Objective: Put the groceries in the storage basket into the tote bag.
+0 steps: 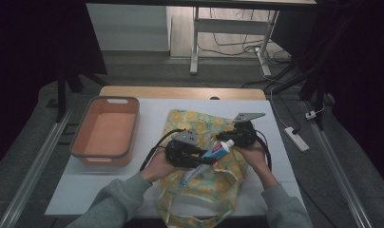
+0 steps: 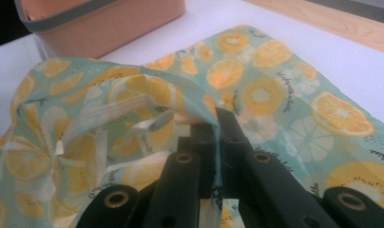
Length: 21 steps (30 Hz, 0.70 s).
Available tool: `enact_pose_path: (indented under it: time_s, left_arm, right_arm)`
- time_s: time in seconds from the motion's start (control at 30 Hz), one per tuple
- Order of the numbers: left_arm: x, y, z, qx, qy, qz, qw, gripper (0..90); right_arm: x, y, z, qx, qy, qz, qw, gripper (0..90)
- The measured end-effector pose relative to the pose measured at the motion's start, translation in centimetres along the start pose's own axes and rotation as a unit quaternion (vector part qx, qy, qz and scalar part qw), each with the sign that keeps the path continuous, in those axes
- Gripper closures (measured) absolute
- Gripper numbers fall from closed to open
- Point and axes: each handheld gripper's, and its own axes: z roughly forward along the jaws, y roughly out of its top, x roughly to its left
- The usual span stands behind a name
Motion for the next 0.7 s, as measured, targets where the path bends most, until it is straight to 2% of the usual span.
enact_pose_path:
  time_s: [0.1, 0.3, 0.37, 0.57, 0.7]
  left_arm:
    - [-0.2, -0.4, 1.4, 0.015, -0.002, 0.007, 0.9999, 74.3]
    - [-0.5, -0.9, 3.6, 0.044, 0.011, 0.035, 0.9983, 74.2]
    - [-0.4, -1.1, 4.2, 0.056, 0.016, 0.038, 0.9976, 74.3]
    - [-0.1, -2.1, 5.5, 0.091, 0.028, 0.045, 0.9944, 74.2]
    - [0.0, -2.6, 5.8, 0.117, 0.042, 0.053, 0.9908, 74.2]
  right_arm:
    - [-0.1, 0.0, -0.2, -0.003, 0.006, 0.006, 1.0, 87.0]
    - [-0.4, 0.1, -0.6, -0.016, 0.024, 0.02, 0.9994, 87.0]
    - [-0.5, 0.1, -0.9, -0.023, 0.031, 0.027, 0.9989, 87.1]
    - [-0.5, 0.6, -2.0, -0.043, 0.04, 0.031, 0.9978, 87.2]
    - [-0.4, 0.8, -2.8, -0.054, 0.039, 0.03, 0.9973, 87.3]
